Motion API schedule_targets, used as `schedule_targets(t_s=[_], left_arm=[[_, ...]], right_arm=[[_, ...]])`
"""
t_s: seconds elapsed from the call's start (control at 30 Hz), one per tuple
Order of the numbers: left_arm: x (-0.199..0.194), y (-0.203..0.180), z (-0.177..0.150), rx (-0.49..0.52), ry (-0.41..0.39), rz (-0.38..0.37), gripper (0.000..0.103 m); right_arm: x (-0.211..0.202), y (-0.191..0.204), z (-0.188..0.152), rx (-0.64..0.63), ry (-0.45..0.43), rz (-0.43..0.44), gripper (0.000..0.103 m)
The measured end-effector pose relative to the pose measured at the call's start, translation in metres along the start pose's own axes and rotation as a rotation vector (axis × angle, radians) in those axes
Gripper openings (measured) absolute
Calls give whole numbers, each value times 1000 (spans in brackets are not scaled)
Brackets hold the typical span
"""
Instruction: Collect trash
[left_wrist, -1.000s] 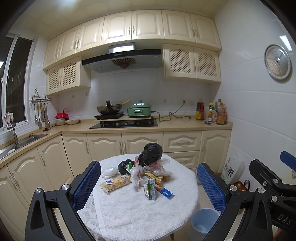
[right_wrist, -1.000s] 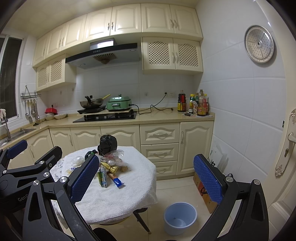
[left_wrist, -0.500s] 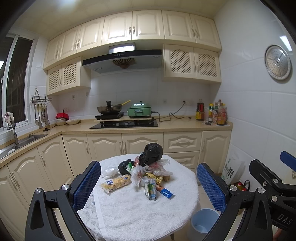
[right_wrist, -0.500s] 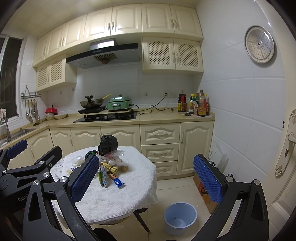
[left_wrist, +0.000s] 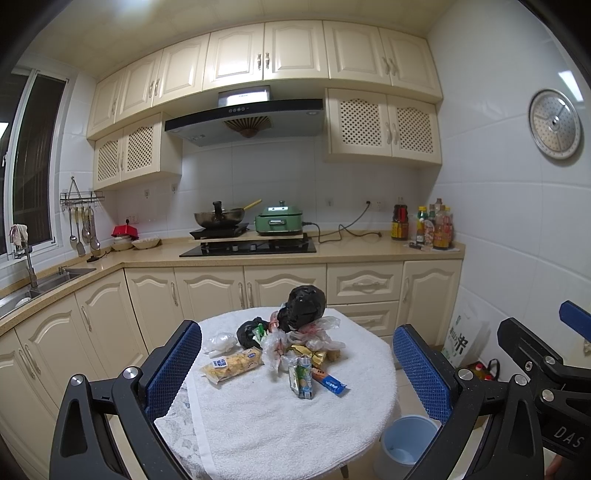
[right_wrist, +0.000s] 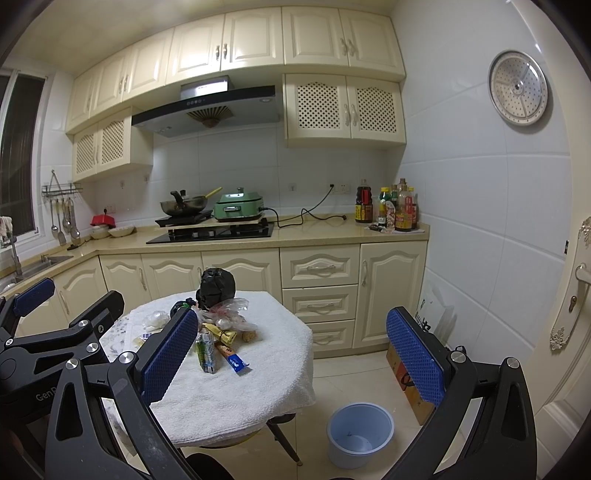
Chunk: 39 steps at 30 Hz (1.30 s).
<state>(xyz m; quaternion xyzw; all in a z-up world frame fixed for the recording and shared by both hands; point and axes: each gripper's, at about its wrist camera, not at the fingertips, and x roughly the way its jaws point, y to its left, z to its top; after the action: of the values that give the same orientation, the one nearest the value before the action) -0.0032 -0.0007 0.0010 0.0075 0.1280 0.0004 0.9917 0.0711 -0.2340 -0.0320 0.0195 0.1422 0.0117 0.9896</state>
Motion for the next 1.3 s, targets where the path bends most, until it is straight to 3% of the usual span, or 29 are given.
schedule_targets(t_s=[1.3], left_arm=[[8, 5, -1, -3, 10, 5, 102]], right_arm=[[11, 4, -5, 0, 15, 5, 103]])
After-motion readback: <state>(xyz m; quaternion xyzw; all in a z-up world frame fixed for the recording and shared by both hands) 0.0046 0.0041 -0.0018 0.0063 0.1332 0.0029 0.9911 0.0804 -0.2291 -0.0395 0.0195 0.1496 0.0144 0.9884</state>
